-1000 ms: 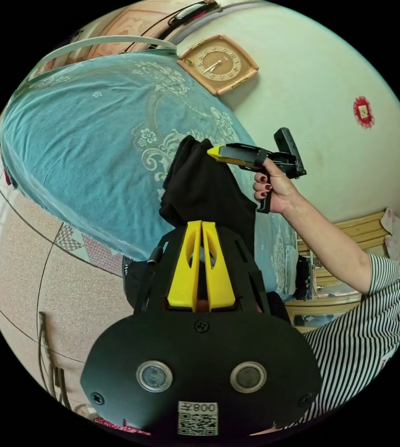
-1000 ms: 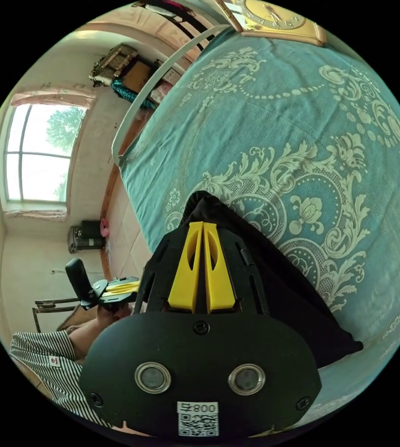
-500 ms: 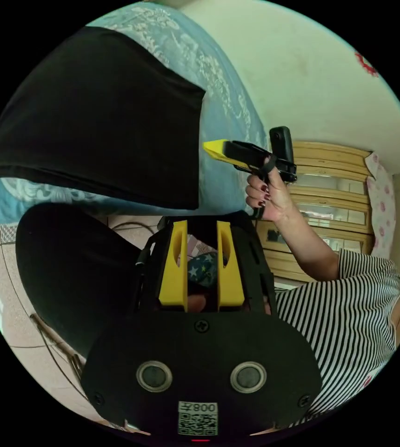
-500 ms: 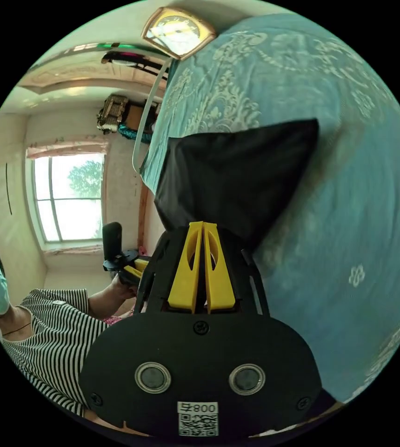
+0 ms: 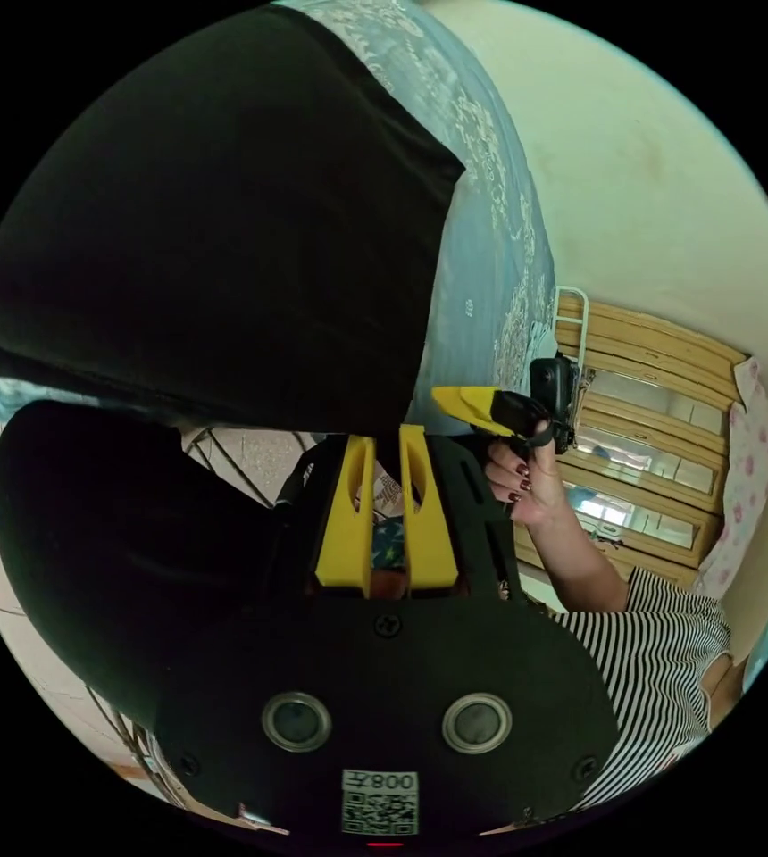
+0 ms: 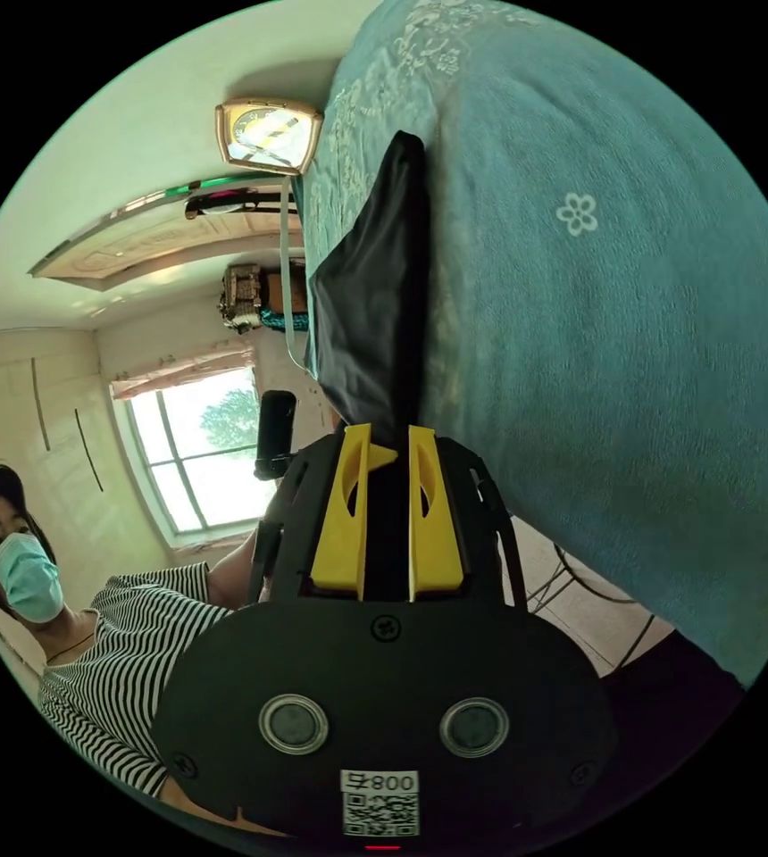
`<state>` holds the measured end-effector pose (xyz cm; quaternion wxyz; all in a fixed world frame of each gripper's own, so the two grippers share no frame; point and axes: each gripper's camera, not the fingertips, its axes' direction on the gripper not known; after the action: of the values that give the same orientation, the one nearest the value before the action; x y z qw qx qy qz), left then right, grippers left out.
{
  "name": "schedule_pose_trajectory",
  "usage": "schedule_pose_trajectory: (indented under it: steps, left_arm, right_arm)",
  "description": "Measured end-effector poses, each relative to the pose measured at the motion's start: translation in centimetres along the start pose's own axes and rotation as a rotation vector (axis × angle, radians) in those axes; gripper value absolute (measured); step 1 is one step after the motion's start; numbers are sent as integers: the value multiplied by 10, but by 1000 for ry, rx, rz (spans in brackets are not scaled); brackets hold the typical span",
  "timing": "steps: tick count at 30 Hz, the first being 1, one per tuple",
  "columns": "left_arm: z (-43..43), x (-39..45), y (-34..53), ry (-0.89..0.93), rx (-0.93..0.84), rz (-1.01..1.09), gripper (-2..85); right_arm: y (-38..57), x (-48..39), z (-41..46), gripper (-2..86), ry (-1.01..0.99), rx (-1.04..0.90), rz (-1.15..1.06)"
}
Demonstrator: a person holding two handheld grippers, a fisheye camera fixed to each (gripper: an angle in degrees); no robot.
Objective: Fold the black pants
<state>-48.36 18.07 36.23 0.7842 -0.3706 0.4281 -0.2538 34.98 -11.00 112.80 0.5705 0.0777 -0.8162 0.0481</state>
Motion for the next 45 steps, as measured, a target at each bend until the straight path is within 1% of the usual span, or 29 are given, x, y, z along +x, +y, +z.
schedule_pose_trajectory:
  steps: [8, 16, 20, 24, 27, 30, 32, 36, 38, 39, 41, 45]
  left_arm:
    - [-10, 7, 2, 55, 53, 16, 42]
    - [-21, 9, 3, 64, 69, 36, 38]
    - [-26, 2, 6, 84, 67, 24, 37]
    - [-41, -2, 16, 97, 91, 41, 35]
    - [-65, -10, 30, 60, 163, 33, 36]
    - [-98, -30, 47, 82, 291, -21, 47]
    - [-122, -55, 61, 148, 409, -95, 58]
    - [-143, -98, 77, 283, 538, -238, 77]
    - [-148, -126, 88, 408, 643, -337, 88]
    - [-149, -132, 90, 437, 664, -359, 91]
    - [-146, -154, 98, 558, 720, -432, 108]
    - [-150, -170, 106, 638, 795, -479, 125]
  right_arm:
    - [9, -26, -2, 102, -113, -19, 46]
    - [13, -56, 5, 112, -181, -30, 76]
    - [10, -74, 17, 98, -228, -32, 93]
    - [8, -93, 27, 68, -190, -44, 102]
    - [9, -116, 30, 44, -180, -37, 88]
    - [8, -144, 33, 32, -191, -28, 62]
    - [4, -171, 37, 26, -204, -29, 30]
    - [-3, -211, 47, 21, -197, -37, -19]
    - [-8, -233, 55, 19, -202, -34, -33]
    - [-9, -237, 56, 19, -209, -31, -32]
    - [-14, -255, 65, 18, -244, -17, -30]
    - [-24, -288, 81, 16, -250, -15, -53]
